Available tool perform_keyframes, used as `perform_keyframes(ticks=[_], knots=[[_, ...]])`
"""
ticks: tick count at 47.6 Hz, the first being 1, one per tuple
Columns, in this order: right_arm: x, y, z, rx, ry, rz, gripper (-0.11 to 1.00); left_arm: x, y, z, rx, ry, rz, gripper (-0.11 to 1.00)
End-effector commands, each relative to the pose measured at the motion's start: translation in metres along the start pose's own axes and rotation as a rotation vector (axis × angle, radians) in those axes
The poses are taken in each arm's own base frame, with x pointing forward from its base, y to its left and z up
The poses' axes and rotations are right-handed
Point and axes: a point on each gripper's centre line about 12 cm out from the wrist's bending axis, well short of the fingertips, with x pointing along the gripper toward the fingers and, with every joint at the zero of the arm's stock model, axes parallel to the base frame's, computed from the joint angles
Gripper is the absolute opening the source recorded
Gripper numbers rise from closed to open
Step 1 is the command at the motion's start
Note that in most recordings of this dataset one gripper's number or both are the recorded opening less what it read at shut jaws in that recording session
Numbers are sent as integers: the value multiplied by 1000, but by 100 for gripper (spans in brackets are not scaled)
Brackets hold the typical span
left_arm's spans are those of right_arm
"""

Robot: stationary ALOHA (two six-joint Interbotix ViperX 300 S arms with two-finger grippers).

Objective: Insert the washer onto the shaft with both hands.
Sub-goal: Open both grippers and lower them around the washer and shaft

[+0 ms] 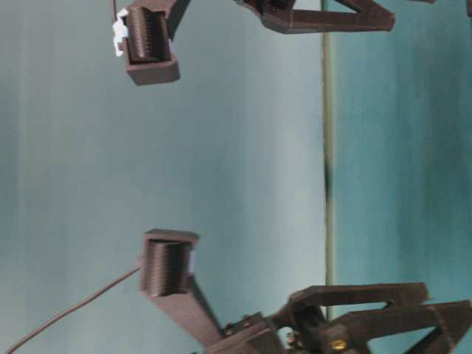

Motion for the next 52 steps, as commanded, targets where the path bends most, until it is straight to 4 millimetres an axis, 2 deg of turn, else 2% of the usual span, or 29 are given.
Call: perform_keyframes(ticks=[1, 17, 28, 52], knots=[[2, 1, 3, -2, -3, 0, 87, 1, -1, 2, 6, -9, -1, 92], [24, -1, -7, -17, 46, -8, 87, 4, 1, 1, 22, -6, 1, 92], [35, -1, -11, -16, 47, -8, 87, 15, 2, -4, 33, 11, 3, 92], [40, -6, -17, -6, 61, -14, 87, 22, 4, -12, 34, 23, 5, 92]])
